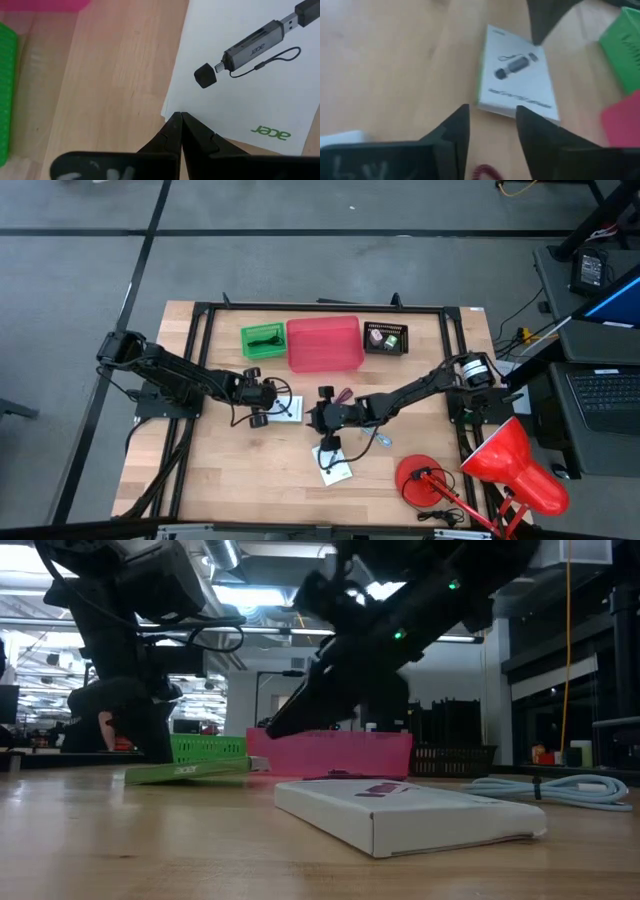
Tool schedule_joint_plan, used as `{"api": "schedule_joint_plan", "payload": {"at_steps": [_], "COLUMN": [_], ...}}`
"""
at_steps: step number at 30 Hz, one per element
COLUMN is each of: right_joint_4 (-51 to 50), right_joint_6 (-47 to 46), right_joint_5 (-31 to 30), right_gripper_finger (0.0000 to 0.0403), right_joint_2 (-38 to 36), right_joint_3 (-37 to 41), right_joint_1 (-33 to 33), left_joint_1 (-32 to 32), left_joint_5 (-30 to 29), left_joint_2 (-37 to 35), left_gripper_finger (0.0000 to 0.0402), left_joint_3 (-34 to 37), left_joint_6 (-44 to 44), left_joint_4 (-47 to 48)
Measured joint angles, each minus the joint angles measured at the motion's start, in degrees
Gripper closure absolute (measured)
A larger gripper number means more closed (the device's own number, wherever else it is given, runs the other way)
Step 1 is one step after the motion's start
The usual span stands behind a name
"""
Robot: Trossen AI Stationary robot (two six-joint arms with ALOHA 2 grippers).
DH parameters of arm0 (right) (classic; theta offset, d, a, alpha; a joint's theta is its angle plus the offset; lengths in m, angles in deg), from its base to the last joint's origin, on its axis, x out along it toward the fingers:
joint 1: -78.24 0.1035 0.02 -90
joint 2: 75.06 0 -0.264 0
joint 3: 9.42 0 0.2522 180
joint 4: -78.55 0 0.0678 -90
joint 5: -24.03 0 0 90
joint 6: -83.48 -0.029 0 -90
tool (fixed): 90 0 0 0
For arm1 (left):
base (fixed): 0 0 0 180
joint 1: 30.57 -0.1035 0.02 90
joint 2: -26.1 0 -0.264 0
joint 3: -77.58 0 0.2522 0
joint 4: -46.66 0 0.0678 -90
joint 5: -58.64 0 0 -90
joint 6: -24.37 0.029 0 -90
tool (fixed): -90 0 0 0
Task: Pick and place items into bin
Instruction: Put the top white card reader box into the red bin
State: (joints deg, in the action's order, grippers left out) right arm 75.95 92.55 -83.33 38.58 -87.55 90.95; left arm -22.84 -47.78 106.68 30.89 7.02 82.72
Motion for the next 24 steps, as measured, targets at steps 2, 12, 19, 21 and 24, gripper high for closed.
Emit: {"api": "schedule_joint_plan", "payload": {"at_steps": [2,12,19,21,24], "right_joint_4": [-2.7,-12.2,-12.0,-12.0,-11.9], "right_joint_6": [2.0,9.3,13.0,13.7,14.0], "right_joint_5": [-3.0,-7.2,-11.5,-11.6,-11.7], "right_gripper_finger": [0.0242,0.0201,0.0202,0.0202,0.0203], "right_joint_2": [1.4,8.5,10.8,10.8,10.9], "right_joint_3": [-2.3,-10.7,-13.7,-13.9,-14.4], "right_joint_1": [0.2,0.4,0.5,0.5,0.5], "left_joint_1": [0.0,0.0,0.0,0.0,0.0], "left_joint_5": [0.1,0.5,0.7,0.7,0.7], "left_joint_2": [0.0,0.0,0.0,0.0,0.0], "left_gripper_finger": [0.0398,0.0398,0.0398,0.0398,0.0398], "left_joint_3": [0.0,0.0,0.0,0.0,0.0], "left_joint_6": [0.0,0.0,0.1,0.1,0.1], "left_joint_4": [0.0,-0.1,-0.1,-0.2,-0.2]}}
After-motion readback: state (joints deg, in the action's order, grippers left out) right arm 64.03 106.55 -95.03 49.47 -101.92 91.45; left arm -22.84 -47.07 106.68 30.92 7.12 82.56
